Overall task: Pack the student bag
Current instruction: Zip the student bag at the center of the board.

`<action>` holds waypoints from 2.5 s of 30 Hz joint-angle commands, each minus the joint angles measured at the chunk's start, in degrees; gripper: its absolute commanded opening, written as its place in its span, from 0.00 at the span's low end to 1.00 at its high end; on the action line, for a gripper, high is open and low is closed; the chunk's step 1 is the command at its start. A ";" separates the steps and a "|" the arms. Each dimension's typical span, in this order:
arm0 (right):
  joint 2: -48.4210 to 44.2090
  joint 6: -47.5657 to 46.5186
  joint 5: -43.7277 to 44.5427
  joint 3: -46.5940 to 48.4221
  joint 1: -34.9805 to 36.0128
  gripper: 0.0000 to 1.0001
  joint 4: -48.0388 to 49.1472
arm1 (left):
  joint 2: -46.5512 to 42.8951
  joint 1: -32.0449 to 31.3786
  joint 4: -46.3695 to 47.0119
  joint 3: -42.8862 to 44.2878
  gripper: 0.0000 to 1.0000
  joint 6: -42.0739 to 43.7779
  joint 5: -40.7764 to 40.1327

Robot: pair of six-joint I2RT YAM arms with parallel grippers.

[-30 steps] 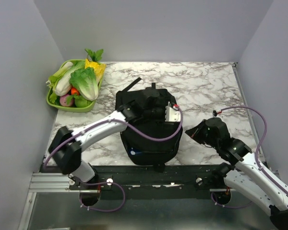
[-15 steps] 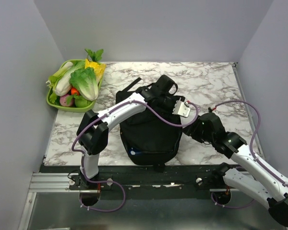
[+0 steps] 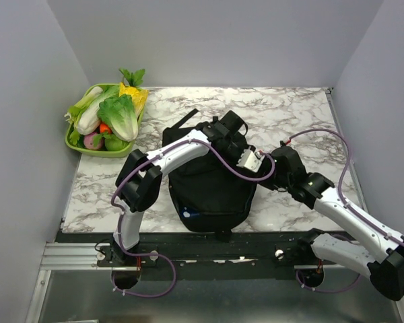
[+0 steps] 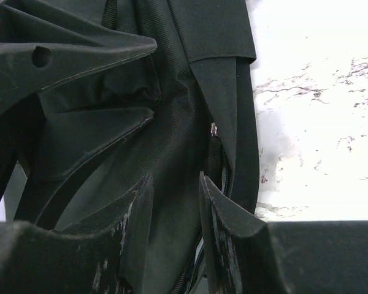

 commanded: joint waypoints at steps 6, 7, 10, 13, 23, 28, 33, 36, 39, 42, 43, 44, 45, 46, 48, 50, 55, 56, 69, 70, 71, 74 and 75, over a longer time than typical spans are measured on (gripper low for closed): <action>6.01 2.83 -4.09 -2.47 -0.18 0.44 2.67 | 0.44 1.52 2.92 -0.17 0.21 1.27 4.43; 6.10 3.27 -3.65 -2.82 -0.18 0.45 2.41 | -0.26 1.61 3.54 -0.70 0.10 0.92 4.78; 6.28 3.53 -1.28 -4.05 -0.18 0.45 1.88 | -2.10 1.79 6.17 -3.24 0.00 0.31 5.57; 8.03 3.89 0.31 -4.32 -0.18 0.45 1.62 | -3.25 1.79 7.41 -4.65 0.00 -0.05 6.28; 10.50 5.11 2.77 -8.25 -0.18 0.42 7.93 | -6.24 1.96 8.55 -4.31 0.00 -4.70 10.23; 10.85 7.31 2.33 -11.70 -0.18 0.33 14.53 | -6.59 1.96 8.20 -3.87 0.00 -6.72 11.38; 12.34 7.49 1.98 -11.00 -0.18 0.15 16.47 | -6.68 1.96 8.38 -3.95 0.00 -7.52 11.47; 11.03 6.61 2.24 -10.12 -0.18 0.01 15.33 | -6.68 1.96 8.90 -4.57 0.00 -8.30 11.38; 6.47 5.29 2.16 -8.28 -0.18 0.01 11.30 | -6.68 1.96 9.61 -5.53 0.00 -8.39 10.94; 0.84 3.36 0.93 -5.82 -0.18 0.01 6.38 | -6.42 1.88 10.57 -5.89 0.00 -8.57 10.41; -0.48 3.01 0.66 -5.20 -0.09 0.01 4.88 | -6.16 1.96 10.75 -5.80 0.00 -8.48 10.24; -3.45 2.75 0.40 -4.67 -0.09 0.01 2.87 | -6.07 1.96 11.10 -5.71 0.00 -8.57 10.15; -4.61 2.74 -0.21 -4.75 -0.09 0.01 2.15 | -5.98 1.96 11.19 -5.62 0.00 -8.48 10.06; -5.84 2.83 -0.39 -4.84 -0.09 0.01 1.36 | -5.89 1.96 11.28 -5.45 0.00 -8.48 9.97; -7.69 3.01 -1.35 -5.37 -0.18 0.01 -0.93 | -5.71 1.96 11.10 -4.92 0.00 -8.83 9.97; -8.31 3.18 -3.02 -6.33 -0.18 0.01 -0.93 | -5.71 1.96 11.28 -4.75 0.00 -9.45 10.06; -8.58 2.75 -6.02 -8.27 -0.09 0.01 -0.23 | -5.71 1.96 10.75 -3.96 0.23 -10.33 10.94; -8.49 2.57 -6.02 -8.18 -0.09 0.01 -0.75 | -5.63 1.88 10.23 -3.78 0.33 -10.33 11.29; -18.15 2.21 -9.10 -11.69 -0.09 0.01 -3.13 | -1.06 -4.54 4.35 0.52 0.68 -2.43 11.47; -18.68 2.39 -9.10 -11.96 -0.18 0.01 -3.56 | 0.34 -4.80 2.94 1.22 0.66 -1.20 11.47; -18.94 2.39 -9.01 -12.14 -0.18 0.01 -4.27 | 1.05 -5.24 -0.72 2.10 0.65 1.42 11.47; -20.09 2.21 -8.92 -12.40 -0.18 0.01 -5.93 | 5.18 -5.68 -10.65 7.20 0.62 6.45 10.68; -20.26 2.04 -8.75 -12.31 -0.18 0.01 -6.46 | 6.06 -5.86 -12.35 9.04 0.61 8.55 9.89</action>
